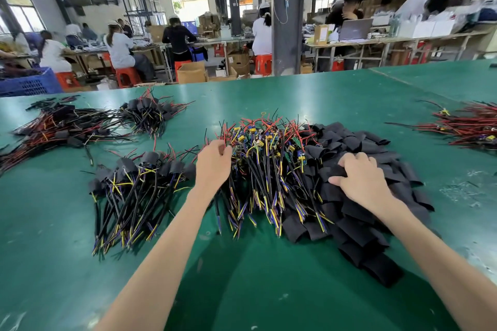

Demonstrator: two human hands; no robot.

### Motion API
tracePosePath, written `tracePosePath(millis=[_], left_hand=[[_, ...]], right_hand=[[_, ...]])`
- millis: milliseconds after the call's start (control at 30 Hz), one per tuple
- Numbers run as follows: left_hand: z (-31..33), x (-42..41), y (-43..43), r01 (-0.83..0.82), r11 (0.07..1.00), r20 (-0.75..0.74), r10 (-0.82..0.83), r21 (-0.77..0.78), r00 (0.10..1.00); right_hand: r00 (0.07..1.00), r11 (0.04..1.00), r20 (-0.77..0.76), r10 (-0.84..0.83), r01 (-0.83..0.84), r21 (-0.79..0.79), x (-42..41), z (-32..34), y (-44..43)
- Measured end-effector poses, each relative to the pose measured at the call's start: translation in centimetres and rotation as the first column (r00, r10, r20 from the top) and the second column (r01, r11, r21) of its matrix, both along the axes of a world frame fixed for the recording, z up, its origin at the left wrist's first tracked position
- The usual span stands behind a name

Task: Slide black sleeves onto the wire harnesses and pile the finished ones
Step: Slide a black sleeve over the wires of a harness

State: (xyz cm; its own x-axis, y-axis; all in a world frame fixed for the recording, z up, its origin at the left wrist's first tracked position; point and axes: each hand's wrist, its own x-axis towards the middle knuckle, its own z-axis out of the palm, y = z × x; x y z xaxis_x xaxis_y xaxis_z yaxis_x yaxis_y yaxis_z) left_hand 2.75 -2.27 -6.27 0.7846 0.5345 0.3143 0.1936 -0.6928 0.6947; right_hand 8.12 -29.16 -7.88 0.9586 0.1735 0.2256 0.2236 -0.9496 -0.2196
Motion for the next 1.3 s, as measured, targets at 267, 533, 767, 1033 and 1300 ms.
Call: tracePosePath(millis=[267, 533, 767, 1033, 1300], left_hand=[[1.6, 1.7, -0.3, -0.008, 0.992, 0.041, 0.013, -0.129, 0.999], [3.4, 2.2, -0.6, 0.111, 0.896, 0.118, -0.066, -0.429, 0.991], [5.9, 2.7, -1.9, 0.261, 0.545, 0.189, -0.185, -0.797, 0.964], [5.7, 1.3, -1.5, 0.090, 0.968, 0.045, -0.082, -0.234, 0.996], [5.0, -3.1, -0.8, 0.454, 0.886, 0.209, -0.429, -0.093, 0.879]], right_hand=[[0.995, 0.997, 0.070, 0.065, -0.067, 0.033, -0.2, -0.4, 0.7], [0.989, 0.991, 0.124, 0.084, -0.096, 0.098, -0.1, -0.4, 0.8], [0.982, 0.984, 0.151, 0.114, -0.132, 0.119, -0.2, -0.3, 0.9], [0.971, 0.967, 0.187, 0.151, -0.185, 0.178, -0.5, -0.1, 1.1], [0.949, 0.905, 0.209, 0.236, -0.293, 0.308, -0.7, 0.1, 1.3]])
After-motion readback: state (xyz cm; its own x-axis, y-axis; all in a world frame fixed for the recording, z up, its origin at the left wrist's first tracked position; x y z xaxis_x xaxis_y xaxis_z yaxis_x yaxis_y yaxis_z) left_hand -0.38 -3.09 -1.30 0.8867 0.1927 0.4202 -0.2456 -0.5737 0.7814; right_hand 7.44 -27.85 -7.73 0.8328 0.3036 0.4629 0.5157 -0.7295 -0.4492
